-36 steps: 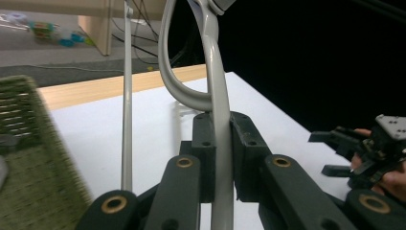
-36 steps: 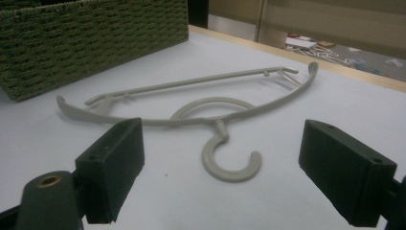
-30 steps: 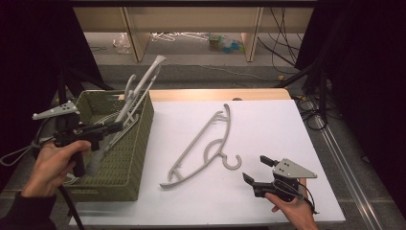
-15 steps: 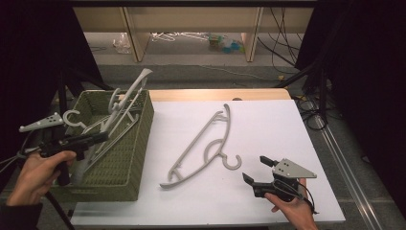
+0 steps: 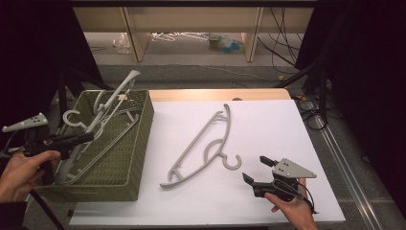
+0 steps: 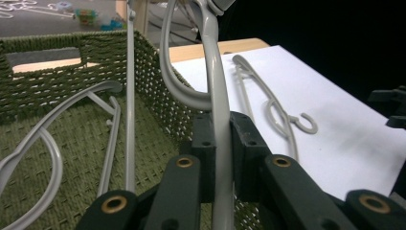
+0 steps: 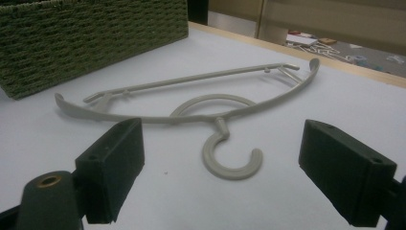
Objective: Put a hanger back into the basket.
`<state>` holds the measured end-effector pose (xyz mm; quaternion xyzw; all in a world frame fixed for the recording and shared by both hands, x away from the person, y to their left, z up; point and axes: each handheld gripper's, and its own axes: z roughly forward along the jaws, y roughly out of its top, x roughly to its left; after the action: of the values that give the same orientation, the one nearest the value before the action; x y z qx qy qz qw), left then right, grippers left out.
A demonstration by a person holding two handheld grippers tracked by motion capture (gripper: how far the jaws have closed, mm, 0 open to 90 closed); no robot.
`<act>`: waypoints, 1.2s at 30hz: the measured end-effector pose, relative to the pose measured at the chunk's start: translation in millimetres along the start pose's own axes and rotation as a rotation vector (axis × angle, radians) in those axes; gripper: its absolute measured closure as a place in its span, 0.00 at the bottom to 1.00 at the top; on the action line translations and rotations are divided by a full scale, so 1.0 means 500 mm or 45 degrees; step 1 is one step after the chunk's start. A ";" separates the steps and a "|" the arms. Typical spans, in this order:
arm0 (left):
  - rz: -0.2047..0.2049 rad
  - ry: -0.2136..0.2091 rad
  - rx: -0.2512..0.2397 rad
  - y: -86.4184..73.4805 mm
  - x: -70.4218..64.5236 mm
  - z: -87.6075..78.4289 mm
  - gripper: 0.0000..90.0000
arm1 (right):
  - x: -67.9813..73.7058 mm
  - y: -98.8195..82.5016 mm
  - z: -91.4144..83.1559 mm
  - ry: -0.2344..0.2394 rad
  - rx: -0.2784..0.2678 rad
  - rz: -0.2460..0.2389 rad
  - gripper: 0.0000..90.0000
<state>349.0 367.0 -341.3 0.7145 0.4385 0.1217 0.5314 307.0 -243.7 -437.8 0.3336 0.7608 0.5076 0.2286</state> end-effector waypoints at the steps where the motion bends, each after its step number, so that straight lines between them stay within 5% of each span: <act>1: 0.004 -0.007 -0.002 0.000 0.001 -0.001 0.90 | 0.000 0.000 0.000 0.000 0.001 0.000 0.19; 11: 0.087 0.030 0.076 -0.009 0.016 -0.003 0.90 | 0.001 0.000 0.001 0.003 -0.012 0.003 0.19; 23: 0.125 -0.016 0.105 -0.046 0.048 -0.021 0.90 | 0.000 0.000 0.000 -0.005 -0.003 -0.002 0.19; 32: 0.120 -0.057 0.151 -0.051 0.050 -0.018 0.90 | 0.000 0.000 0.000 -0.002 0.007 0.015 0.19; 36: 0.073 -0.048 0.142 -0.054 0.057 -0.009 0.90 | 0.000 0.000 0.000 -0.006 -0.004 -0.002 0.19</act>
<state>349.3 393.0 -371.3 0.7575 0.4138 0.0987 0.4952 307.2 -243.8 -438.0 0.3340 0.7597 0.5078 0.2311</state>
